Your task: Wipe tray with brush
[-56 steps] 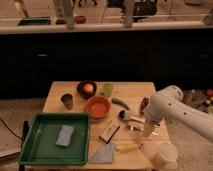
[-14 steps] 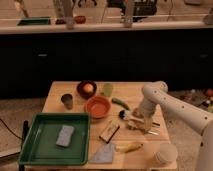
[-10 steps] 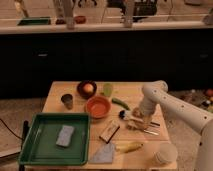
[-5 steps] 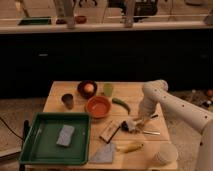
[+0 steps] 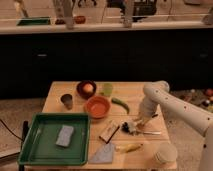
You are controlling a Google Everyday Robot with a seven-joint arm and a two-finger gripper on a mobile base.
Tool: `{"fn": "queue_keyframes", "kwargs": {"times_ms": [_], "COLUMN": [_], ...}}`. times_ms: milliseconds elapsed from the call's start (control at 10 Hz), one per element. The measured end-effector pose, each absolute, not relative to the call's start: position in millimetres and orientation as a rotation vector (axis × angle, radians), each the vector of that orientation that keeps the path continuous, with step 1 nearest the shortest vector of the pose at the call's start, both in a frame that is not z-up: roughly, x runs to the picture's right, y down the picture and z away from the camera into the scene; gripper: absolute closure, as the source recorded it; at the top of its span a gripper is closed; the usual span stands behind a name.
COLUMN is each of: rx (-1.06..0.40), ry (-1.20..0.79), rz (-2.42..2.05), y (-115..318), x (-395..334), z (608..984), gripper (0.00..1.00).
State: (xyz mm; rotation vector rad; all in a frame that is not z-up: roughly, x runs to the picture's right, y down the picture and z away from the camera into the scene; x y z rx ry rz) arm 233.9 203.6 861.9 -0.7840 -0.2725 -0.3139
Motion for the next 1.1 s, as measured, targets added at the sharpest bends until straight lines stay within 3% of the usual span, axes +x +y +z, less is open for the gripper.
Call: {"fn": "queue_keyframes", "kwargs": {"times_ms": [1100], "rx": [-0.544], "ry": [-0.188], "rz": [-0.266], "y": [161], "x": [195], "z": [765], "gripper": [1.0]}}
